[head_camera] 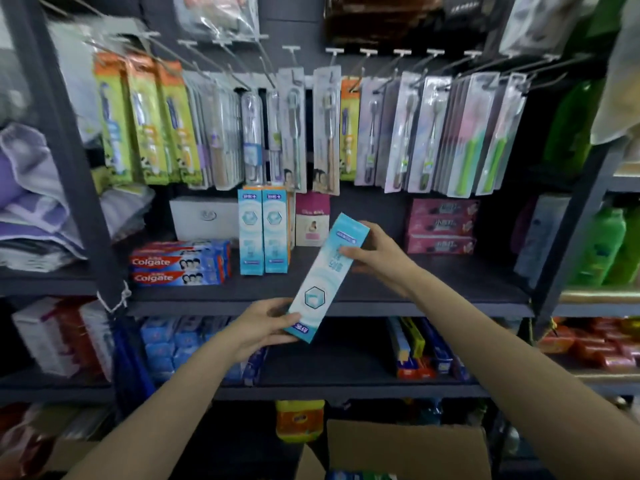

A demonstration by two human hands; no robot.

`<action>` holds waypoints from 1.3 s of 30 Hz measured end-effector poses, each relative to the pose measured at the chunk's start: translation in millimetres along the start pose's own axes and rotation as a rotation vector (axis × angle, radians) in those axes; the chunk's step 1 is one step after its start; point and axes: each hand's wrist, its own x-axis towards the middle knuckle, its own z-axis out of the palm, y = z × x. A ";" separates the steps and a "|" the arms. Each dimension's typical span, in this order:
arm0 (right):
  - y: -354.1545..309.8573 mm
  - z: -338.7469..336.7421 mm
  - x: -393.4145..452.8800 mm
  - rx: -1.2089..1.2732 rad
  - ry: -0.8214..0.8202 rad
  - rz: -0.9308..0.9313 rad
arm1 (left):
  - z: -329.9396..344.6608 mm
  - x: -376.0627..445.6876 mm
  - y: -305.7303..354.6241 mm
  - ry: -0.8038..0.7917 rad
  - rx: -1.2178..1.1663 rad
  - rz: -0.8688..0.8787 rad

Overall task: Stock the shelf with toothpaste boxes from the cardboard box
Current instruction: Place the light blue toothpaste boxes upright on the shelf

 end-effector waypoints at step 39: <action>57.9 167.5 193.0 -0.853 -0.221 0.019 | -133.9 133.3 72.1 0.522 0.542 0.265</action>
